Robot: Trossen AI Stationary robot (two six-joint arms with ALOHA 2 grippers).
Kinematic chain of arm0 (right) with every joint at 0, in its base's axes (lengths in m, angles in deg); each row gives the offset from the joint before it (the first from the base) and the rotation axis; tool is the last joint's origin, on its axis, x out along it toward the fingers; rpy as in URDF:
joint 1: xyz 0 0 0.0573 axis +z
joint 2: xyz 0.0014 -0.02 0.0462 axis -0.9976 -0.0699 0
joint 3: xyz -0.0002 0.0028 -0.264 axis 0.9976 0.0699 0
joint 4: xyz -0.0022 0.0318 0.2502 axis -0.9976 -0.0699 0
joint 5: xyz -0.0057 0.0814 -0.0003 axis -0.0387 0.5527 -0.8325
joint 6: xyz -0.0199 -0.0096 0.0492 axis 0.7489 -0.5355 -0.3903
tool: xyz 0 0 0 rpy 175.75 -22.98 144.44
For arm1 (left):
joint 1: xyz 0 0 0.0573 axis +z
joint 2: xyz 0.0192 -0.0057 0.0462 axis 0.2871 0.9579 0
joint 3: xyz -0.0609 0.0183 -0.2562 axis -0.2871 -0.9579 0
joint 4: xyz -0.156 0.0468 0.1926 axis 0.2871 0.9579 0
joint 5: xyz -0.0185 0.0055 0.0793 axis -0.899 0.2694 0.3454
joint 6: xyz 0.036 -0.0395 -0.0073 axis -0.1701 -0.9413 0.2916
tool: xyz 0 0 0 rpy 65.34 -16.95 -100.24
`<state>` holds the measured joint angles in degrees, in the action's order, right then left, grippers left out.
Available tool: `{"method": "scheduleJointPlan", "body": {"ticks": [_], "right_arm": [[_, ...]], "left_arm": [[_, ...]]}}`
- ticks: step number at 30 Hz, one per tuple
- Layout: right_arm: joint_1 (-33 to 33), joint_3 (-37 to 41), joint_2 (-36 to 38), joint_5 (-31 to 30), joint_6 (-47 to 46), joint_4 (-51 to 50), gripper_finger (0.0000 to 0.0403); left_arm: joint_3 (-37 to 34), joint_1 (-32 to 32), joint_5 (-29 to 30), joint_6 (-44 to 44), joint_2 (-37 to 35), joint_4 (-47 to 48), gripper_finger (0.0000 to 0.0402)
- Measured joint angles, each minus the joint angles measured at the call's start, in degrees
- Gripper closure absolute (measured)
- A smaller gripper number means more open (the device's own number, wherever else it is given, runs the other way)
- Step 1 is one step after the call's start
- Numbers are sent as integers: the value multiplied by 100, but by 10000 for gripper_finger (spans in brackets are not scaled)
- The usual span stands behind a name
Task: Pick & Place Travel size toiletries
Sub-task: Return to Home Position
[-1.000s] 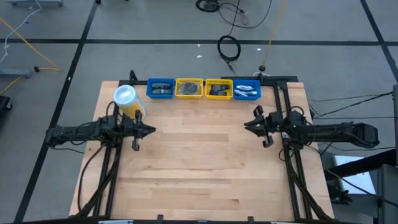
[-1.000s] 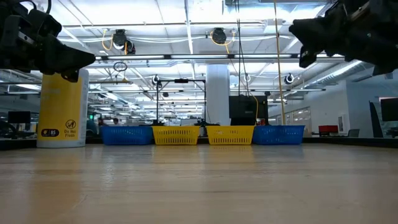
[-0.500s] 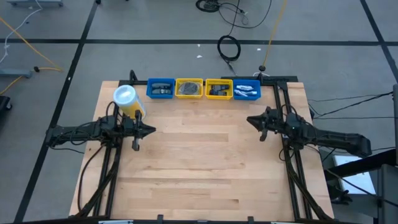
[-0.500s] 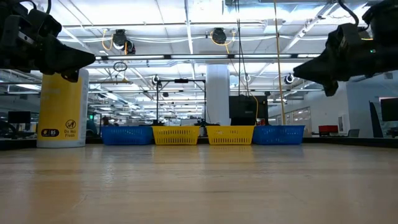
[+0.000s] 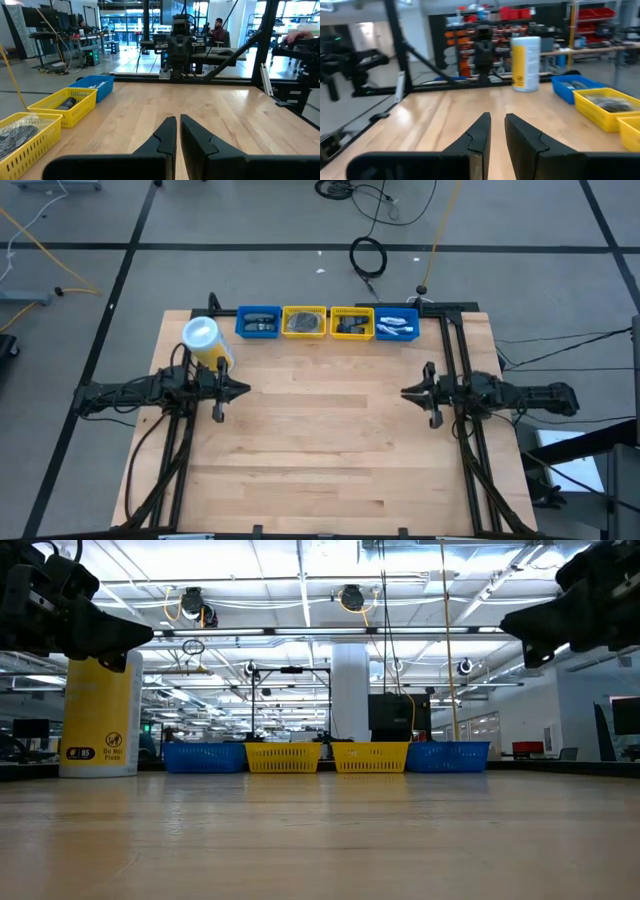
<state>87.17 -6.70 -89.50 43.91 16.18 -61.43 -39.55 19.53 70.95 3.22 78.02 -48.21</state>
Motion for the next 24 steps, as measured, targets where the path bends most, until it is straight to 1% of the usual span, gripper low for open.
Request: {"method": "scheduleJointPlan", "body": {"ticks": [5, 12, 16, 22, 24], "right_arm": [[232, 0, 0, 5, 62, -18, 353], [260, 2, 0, 9, 66, -24, 353], [260, 2, -1, 6, 238, -17, 353], [260, 4, -1, -17, 264, 189, 353], [260, 4, -2, -17, 196, 411, 353]], "left_arm": [[0, 0, 0, 2, 1, 0, 376], [0, 0, 0, 1, 0, 0, 376], [0, 0, 0, 2, 1, 0, 376], [0, 0, 0, 0, -1, 0, 376], [0, 0, 0, 0, 1, 2, 376]]}}
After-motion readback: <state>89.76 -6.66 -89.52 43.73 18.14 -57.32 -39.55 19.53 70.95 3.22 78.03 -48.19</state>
